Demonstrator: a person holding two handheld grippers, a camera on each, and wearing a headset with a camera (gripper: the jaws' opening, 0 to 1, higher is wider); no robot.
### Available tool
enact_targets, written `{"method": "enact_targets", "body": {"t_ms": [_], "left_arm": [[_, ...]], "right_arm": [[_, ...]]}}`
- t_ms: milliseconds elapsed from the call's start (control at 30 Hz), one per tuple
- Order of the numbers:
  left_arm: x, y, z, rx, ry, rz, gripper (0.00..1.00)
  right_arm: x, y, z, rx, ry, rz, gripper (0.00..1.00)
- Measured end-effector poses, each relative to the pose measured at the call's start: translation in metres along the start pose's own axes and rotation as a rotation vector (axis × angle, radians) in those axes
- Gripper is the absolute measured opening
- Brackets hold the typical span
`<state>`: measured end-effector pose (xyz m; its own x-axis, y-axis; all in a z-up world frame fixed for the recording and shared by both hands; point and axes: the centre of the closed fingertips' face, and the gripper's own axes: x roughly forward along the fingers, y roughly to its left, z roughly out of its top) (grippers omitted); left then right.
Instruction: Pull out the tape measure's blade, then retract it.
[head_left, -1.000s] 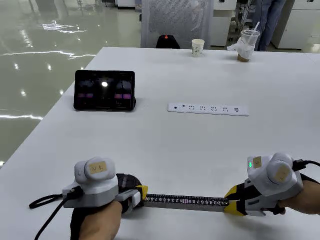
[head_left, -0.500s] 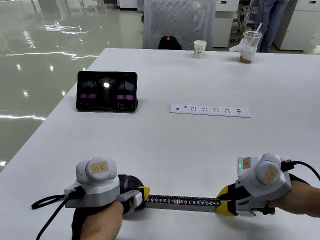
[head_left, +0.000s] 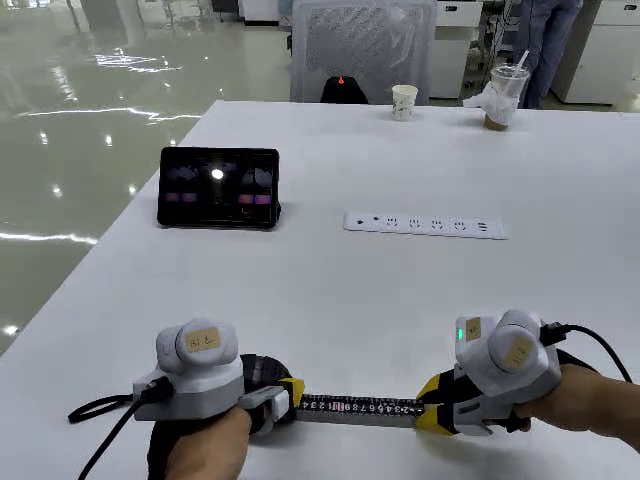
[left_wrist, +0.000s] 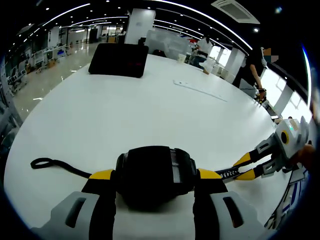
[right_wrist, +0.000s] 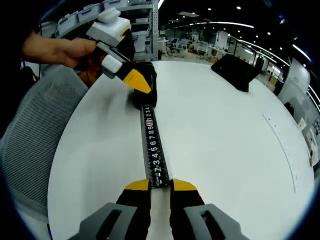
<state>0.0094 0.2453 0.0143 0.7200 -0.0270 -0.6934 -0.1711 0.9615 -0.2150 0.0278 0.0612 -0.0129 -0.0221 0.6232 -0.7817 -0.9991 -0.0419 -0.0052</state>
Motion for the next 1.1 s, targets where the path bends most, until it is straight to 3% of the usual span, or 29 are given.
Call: {"method": "enact_targets", "body": {"t_ms": [1100], "left_arm": [[0.000,0.000,0.000,-0.015,0.004,-0.009,0.58]], "right_arm": [[0.029,0.002,0.036,-0.027,-0.020,0.013,0.11]]}}
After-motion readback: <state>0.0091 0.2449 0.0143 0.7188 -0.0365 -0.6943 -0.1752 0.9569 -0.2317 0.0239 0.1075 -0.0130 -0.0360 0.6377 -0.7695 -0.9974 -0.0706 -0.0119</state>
